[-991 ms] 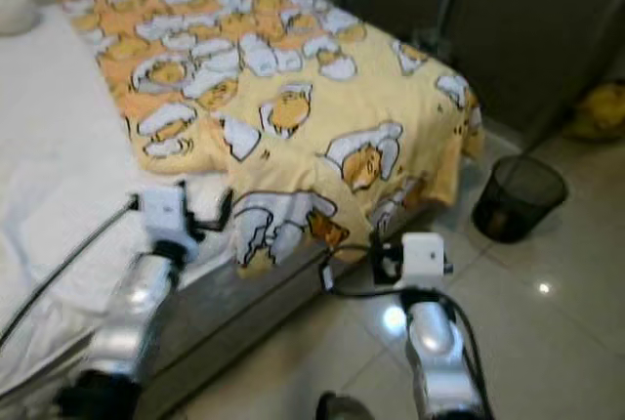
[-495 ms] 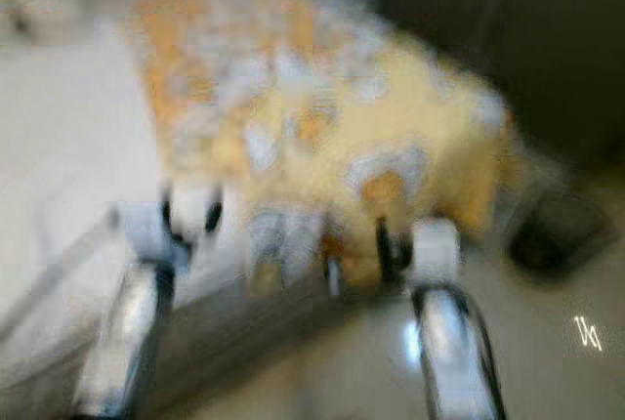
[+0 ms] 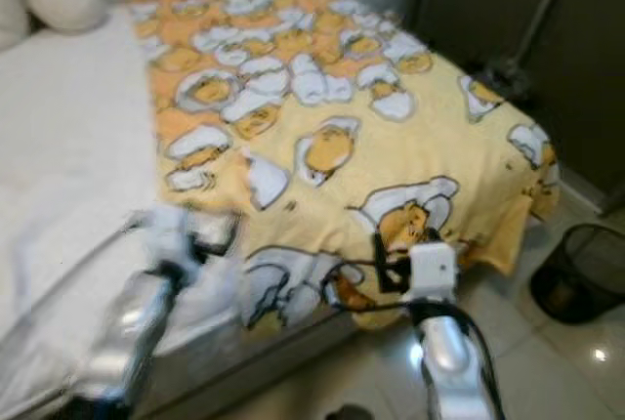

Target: Clean up the room

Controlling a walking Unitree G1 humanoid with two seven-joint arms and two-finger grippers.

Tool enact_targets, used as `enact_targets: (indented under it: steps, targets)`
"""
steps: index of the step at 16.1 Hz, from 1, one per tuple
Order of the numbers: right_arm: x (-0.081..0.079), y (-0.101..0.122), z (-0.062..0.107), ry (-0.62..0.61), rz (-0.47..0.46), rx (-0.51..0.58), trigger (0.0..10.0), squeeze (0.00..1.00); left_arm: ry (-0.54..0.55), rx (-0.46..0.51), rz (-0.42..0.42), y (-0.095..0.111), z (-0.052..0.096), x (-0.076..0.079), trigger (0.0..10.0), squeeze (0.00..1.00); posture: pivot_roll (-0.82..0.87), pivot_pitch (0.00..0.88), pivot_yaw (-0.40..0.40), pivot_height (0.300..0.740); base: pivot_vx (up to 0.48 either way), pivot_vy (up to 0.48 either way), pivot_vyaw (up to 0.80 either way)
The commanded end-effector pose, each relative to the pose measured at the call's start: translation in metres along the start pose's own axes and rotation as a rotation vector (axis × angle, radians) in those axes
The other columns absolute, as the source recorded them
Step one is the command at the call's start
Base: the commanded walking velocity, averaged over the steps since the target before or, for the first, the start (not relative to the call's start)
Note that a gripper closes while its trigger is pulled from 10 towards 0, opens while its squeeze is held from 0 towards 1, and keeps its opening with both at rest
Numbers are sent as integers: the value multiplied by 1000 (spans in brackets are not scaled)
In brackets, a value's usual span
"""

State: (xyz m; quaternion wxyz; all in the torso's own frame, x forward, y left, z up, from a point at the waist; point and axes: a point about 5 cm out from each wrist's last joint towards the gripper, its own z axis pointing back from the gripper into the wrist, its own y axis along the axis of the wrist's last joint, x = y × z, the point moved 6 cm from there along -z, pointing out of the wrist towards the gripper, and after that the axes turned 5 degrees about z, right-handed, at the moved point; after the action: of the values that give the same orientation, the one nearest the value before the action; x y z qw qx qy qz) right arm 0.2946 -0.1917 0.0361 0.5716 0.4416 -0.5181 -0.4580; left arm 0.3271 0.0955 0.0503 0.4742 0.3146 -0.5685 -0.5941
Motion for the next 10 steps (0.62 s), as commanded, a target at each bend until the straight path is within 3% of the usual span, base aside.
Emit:
enact_targets:
  steps: [1, 3, 5, 8, 10]
  targets:
    - [0, -7, 3, 4, -14, -33, 10000, 0, -4, -102, -8, -21, 4, -10, 10000, 0, -123, 0, 17, 740, 0, 0, 0]
    - [10, -42, 23, 14, 15, -165, 10000, 0, -49, -248, -47, -50, -6, -9, 10000, 0, -136, 0, 3, 740, 0, 0, 0]
    - [16, -65, 43, 32, 53, -257, 10000, 0, -10, -329, -39, -69, -17, -10, 10000, 0, -171, 0, -7, 740, 0, 0, 0]
    - [21, -73, 64, 33, 62, -293, 10000, 0, 48, -326, 29, -69, -27, -12, 10000, 0, -219, 41, 6, 740, 0, 0, 0]
    - [20, -75, 78, 52, 72, -306, 10000, 0, 23, -323, 30, -69, -33, 0, 10000, 0, -246, 84, 3, 740, 0, 0, 0]
